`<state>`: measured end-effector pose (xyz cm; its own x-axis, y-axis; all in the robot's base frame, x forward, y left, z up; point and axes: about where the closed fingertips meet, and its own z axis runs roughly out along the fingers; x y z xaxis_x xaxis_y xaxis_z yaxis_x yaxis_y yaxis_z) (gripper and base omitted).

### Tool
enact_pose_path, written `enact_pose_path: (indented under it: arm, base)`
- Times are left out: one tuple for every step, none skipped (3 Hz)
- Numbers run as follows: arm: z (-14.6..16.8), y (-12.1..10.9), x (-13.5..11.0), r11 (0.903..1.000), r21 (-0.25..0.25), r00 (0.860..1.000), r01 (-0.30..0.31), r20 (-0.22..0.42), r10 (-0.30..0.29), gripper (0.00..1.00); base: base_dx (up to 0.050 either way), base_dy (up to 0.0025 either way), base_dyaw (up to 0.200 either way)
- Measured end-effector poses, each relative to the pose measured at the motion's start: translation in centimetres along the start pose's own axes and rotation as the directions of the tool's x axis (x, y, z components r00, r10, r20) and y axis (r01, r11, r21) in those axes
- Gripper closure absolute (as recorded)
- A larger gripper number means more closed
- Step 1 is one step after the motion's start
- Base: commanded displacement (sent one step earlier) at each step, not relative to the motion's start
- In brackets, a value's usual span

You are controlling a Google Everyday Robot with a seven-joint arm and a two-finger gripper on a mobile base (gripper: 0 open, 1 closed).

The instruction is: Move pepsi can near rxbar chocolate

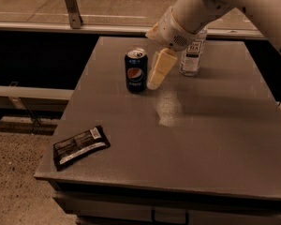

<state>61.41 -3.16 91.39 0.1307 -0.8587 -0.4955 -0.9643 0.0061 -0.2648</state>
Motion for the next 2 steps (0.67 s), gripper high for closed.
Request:
enact_pose_path:
  arm:
    - [0.68, -0.15, -0.02, 0.9999, -0.001, 1.000, -0.016, 0.009, 0.016, 0.00]
    - [1.39, -0.09, 0.14, 0.9995, -0.008, 0.999, -0.031, 0.010, 0.031, 0.00]
  base:
    - [0.000, 0.00000, 0.000]
    - [0.000, 0.00000, 0.000]
